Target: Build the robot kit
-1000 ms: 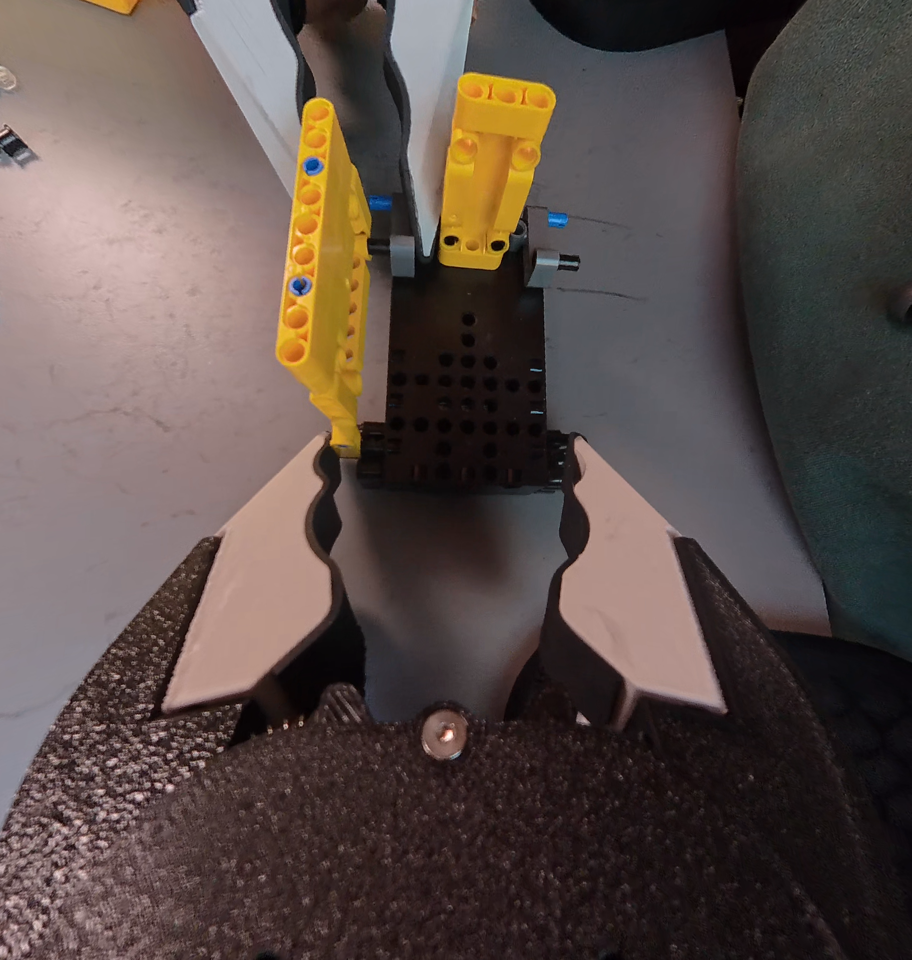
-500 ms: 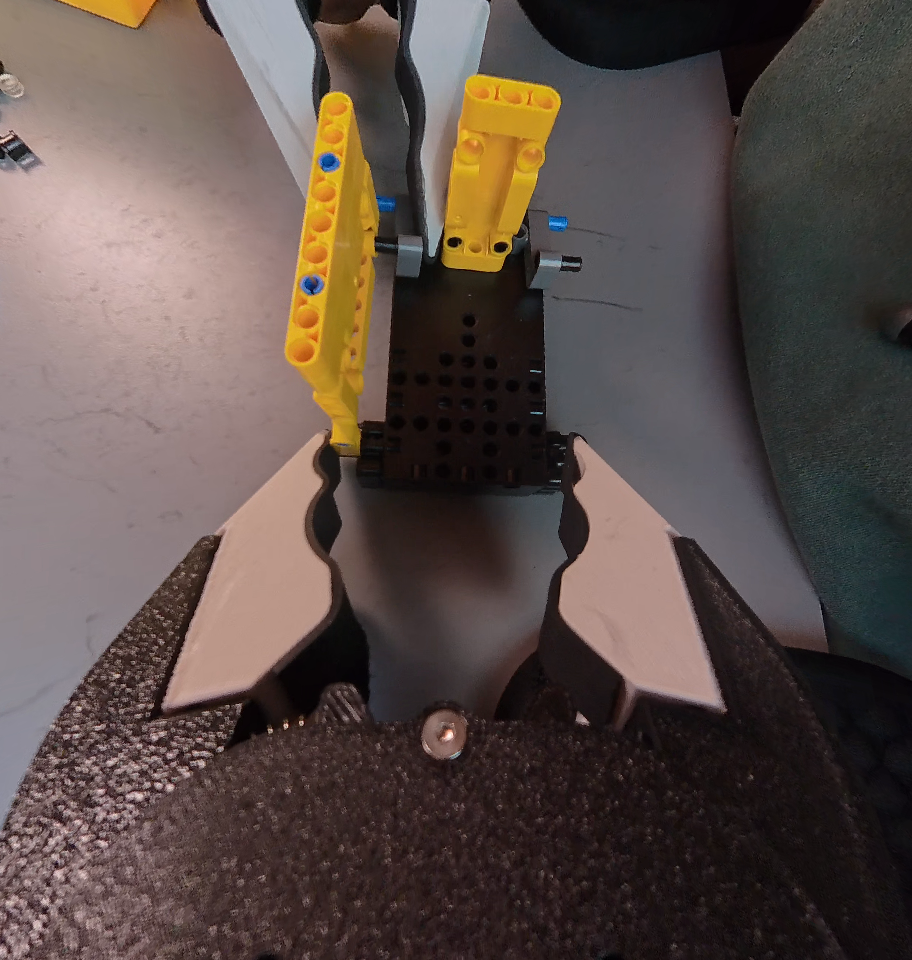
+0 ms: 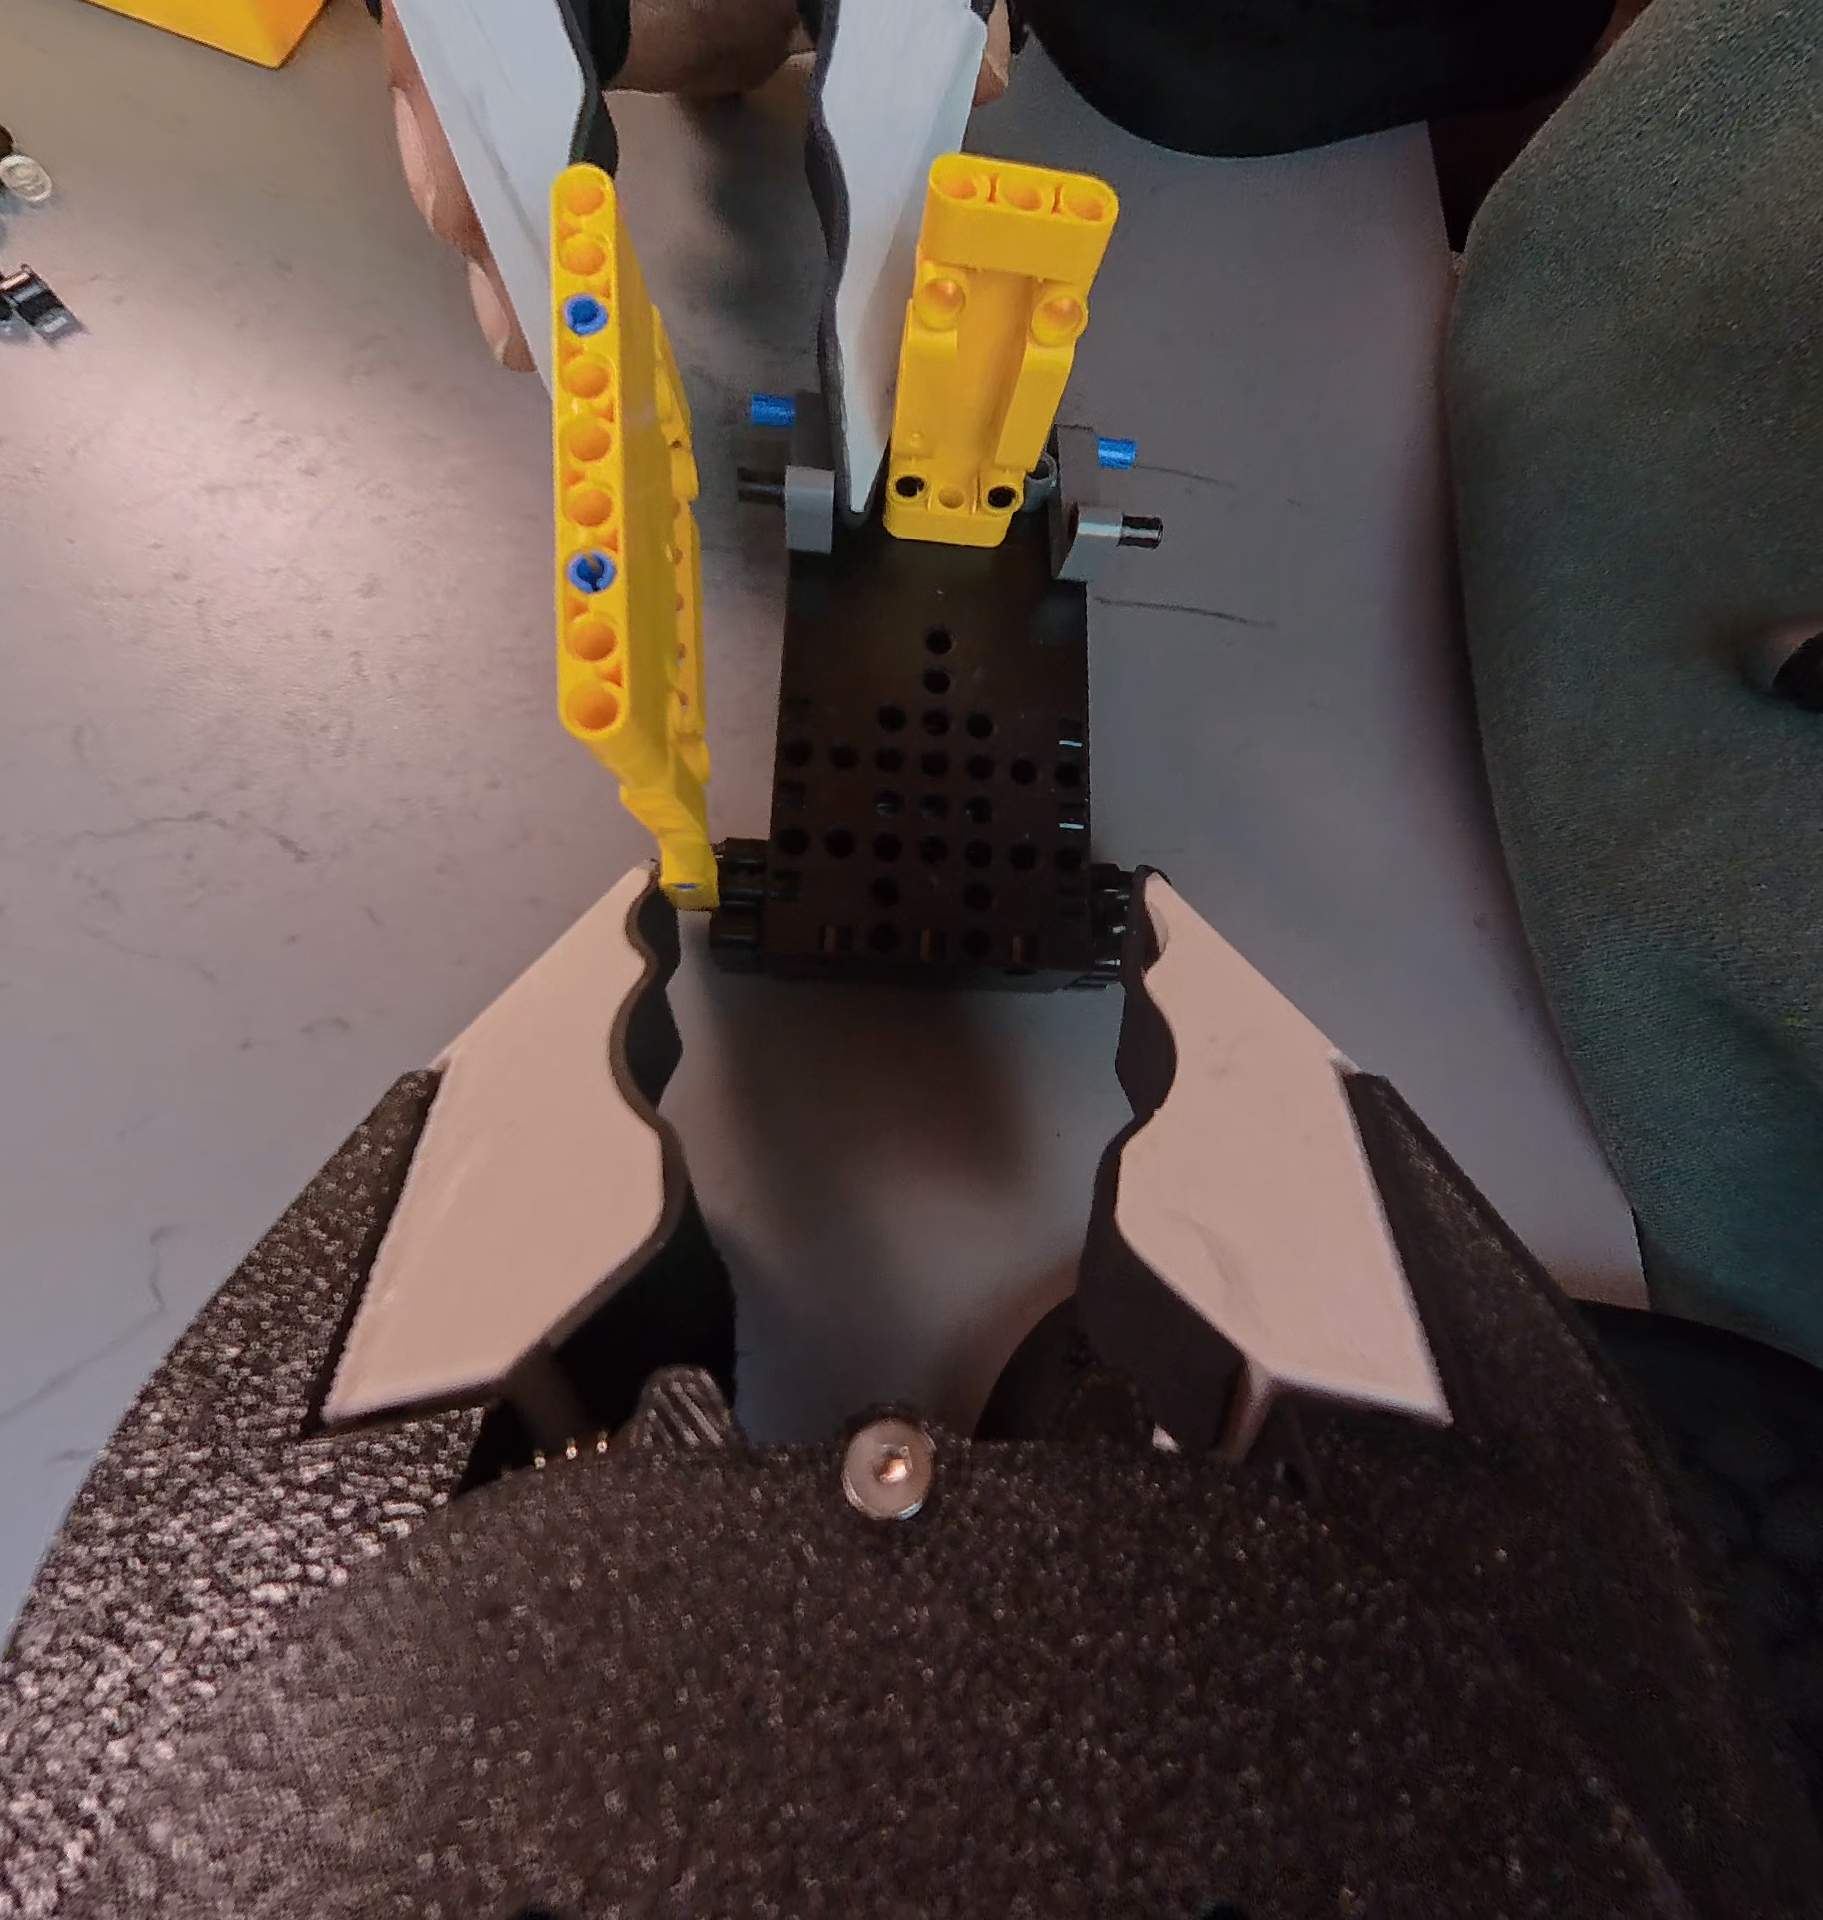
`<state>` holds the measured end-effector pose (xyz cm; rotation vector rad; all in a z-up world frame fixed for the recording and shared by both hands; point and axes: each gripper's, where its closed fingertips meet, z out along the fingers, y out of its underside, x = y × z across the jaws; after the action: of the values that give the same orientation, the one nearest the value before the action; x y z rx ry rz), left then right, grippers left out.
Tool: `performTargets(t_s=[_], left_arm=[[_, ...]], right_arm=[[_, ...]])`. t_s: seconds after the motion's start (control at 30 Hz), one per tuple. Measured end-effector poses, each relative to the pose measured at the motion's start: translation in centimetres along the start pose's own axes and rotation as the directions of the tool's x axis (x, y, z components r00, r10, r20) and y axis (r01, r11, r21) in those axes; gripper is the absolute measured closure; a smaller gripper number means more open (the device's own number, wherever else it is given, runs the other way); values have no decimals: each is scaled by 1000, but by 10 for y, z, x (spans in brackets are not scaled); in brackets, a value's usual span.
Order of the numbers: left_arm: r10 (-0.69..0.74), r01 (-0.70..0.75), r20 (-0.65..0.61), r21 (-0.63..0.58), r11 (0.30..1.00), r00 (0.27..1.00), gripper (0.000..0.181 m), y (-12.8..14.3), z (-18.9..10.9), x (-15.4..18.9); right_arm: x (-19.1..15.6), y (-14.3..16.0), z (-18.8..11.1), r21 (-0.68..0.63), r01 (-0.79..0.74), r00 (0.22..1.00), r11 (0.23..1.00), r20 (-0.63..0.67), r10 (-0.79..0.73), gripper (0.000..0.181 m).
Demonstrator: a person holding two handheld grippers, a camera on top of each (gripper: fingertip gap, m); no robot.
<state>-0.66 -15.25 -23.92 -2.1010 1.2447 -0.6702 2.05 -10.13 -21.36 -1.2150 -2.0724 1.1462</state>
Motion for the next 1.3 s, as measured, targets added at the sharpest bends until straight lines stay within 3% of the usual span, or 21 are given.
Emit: performTargets(t_s=[0.07, 0.13, 0.27, 0.5, 0.67, 0.87, 1.3], left_arm=[[3, -3, -18, -3, 1000, 1000, 96, 0, 0, 1], [7, -7, -29, -18, 1000, 1000, 96, 0, 0, 1], [22, -23, -32, -45, 999, 999, 95, 0, 0, 1], [-6, 7, -78, 19, 1000, 997, 99, -7, -12, 3], [-32, 40, -48, 171, 984, 998, 130, -44, -24, -15], [33, -36, 23, 118, 992, 999, 174, -48, 1, -22], [24, -24, 6, 118, 993, 1000, 174, -47, 2, -17]], right_arm=[[0, 0, 0, -1, 5, 1000, 1000, -7, -5, 145], [-6, 0, 0, -2, 20, 999, 1000, 29, -20, 157], [-7, 1, 0, -4, 34, 999, 999, 30, -34, 157], [-9, 1, 2, -11, 20, 999, 1000, 49, -20, 158], [-10, 1, 2, -15, 17, 998, 1000, 60, -16, 158], [-11, 2, 2, -27, 14, 998, 1000, 61, -12, 158], [-15, -1, 3, -9, 8, 998, 1000, 60, -7, 155]])
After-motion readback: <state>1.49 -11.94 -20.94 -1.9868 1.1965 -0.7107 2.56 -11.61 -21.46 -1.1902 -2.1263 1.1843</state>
